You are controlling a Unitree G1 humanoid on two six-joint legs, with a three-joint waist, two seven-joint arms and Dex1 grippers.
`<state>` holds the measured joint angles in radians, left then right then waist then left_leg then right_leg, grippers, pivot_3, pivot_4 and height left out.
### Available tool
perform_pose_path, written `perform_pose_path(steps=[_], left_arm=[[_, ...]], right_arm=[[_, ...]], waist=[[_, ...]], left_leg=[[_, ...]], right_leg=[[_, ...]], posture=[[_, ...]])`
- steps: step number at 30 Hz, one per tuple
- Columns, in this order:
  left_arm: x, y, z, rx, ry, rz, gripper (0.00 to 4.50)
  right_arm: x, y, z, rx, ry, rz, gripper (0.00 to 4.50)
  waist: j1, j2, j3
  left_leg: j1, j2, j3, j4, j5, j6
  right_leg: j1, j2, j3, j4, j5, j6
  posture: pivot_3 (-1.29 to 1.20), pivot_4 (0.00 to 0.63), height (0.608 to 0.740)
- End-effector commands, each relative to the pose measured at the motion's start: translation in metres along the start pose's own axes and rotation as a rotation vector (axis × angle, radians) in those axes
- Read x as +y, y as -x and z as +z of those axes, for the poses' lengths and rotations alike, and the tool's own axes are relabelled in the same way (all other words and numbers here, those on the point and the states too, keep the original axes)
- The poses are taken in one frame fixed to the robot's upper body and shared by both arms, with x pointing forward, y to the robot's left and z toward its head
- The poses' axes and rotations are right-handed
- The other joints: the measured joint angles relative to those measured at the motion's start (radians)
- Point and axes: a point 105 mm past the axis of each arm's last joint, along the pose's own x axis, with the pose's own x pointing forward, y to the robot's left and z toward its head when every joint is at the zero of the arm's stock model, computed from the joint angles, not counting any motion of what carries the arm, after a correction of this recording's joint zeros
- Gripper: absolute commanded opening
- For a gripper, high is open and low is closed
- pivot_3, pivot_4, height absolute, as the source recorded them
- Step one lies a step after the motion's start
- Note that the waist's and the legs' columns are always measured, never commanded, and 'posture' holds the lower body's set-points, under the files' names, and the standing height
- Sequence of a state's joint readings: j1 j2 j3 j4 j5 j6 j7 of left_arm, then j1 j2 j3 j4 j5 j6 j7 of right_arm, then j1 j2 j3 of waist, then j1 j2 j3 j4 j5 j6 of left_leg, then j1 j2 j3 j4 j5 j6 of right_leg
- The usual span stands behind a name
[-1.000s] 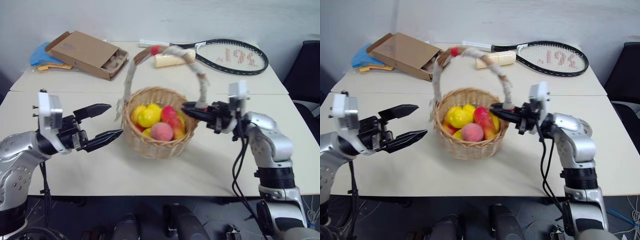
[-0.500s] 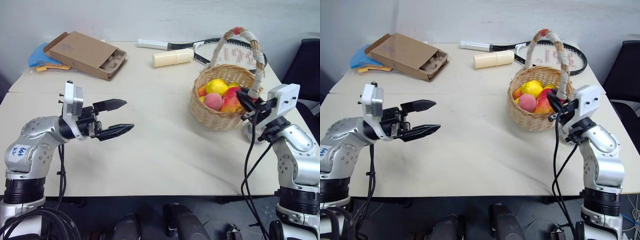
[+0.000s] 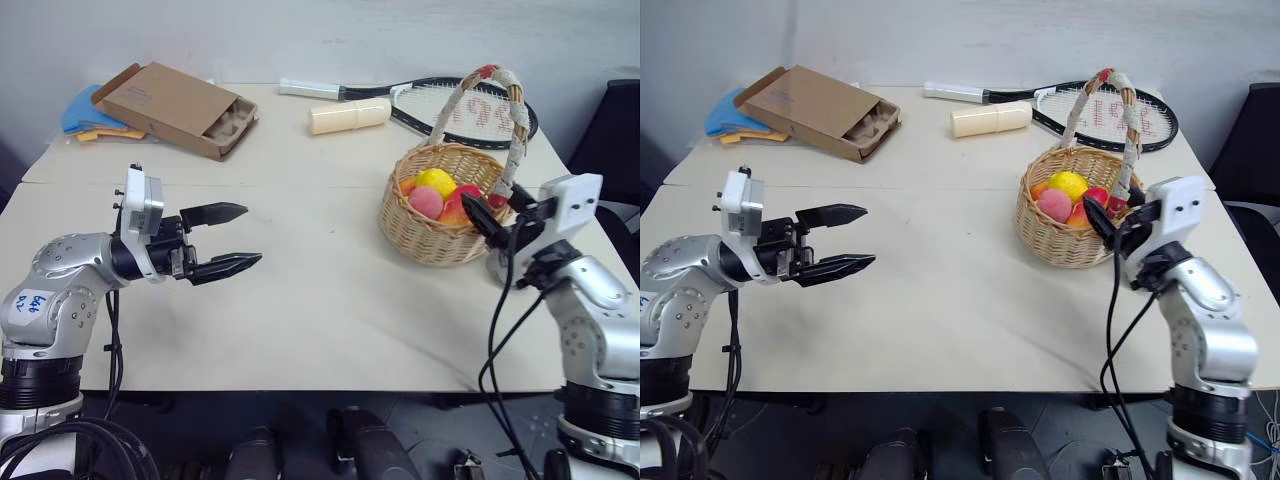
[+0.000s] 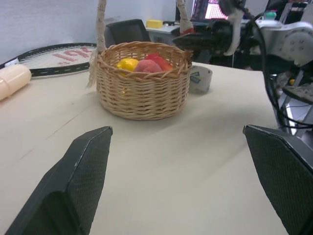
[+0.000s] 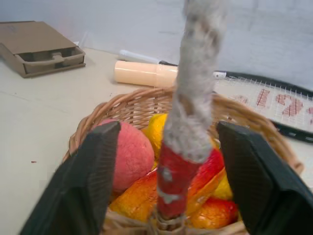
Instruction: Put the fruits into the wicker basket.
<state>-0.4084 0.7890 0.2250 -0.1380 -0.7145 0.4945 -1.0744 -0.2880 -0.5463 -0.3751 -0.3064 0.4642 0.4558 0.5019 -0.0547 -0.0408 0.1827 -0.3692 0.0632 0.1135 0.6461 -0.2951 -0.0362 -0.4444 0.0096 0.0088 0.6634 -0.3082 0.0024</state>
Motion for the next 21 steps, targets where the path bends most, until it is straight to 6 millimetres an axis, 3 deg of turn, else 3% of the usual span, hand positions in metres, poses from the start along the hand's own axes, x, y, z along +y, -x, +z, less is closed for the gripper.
perform_pose_path(steps=[1, 6, 10, 12, 17, 21], left_arm=[[0.000, 0.020, -0.012, 0.066, 0.011, 0.034, 4.50], [-0.012, 0.044, -0.044, 0.163, 0.063, 0.073, 4.50], [-0.026, 0.068, -0.074, 0.242, 0.023, 0.177, 4.50], [-0.031, 0.071, -0.082, 0.256, -0.015, 0.223, 4.50], [-0.030, 0.074, -0.096, 0.300, -0.142, 0.347, 4.50], [-0.030, 0.070, -0.096, 0.272, -0.172, 0.372, 4.50]], right_arm=[[-0.005, 0.028, 0.017, -0.005, 0.048, 0.067, 4.39], [-0.013, 0.065, 0.020, -0.001, 0.162, 0.168, 4.45], [0.019, 0.113, -0.021, 0.134, 0.263, 0.562, 4.45], [0.038, 0.122, -0.044, 0.210, 0.208, 0.739, 4.45], [0.104, 0.083, -0.071, 0.061, 0.170, 1.010, 4.45], [0.130, 0.050, -0.083, -0.032, 0.160, 1.028, 4.45]], waist=[[0.000, 0.000, 0.000], [-0.002, 0.001, 0.000], [0.000, 0.000, 0.000], [0.000, 0.000, 0.000], [-0.017, -0.004, 0.003], [-0.008, -0.003, 0.004]], left_leg=[[0.000, 0.000, 0.000, 0.000, 0.000, 0.000], [0.000, 0.000, 0.001, -0.001, -0.002, 0.003], [0.003, 0.000, 0.000, -0.002, -0.004, 0.006], [0.004, 0.000, -0.001, -0.001, -0.004, 0.007], [0.018, 0.002, 0.001, -0.002, -0.005, 0.010], [0.027, 0.001, 0.000, -0.008, -0.002, 0.009]], right_leg=[[0.000, 0.000, 0.000, 0.000, 0.000, 0.000], [0.000, 0.000, 0.000, -0.002, -0.001, 0.001], [0.003, 0.000, 0.000, -0.002, -0.001, 0.001], [0.005, 0.000, -0.001, -0.003, -0.001, 0.001], [0.025, 0.000, -0.001, -0.011, 0.000, 0.002], [0.028, 0.000, -0.001, -0.012, 0.001, -0.001]], posture=[[0.00, 0.150, 0.740], [0.00, 0.150, 0.740], [0.00, 0.150, 0.740], [0.00, 0.150, 0.740], [0.00, 0.150, 0.740], [0.00, 0.150, 0.740]])
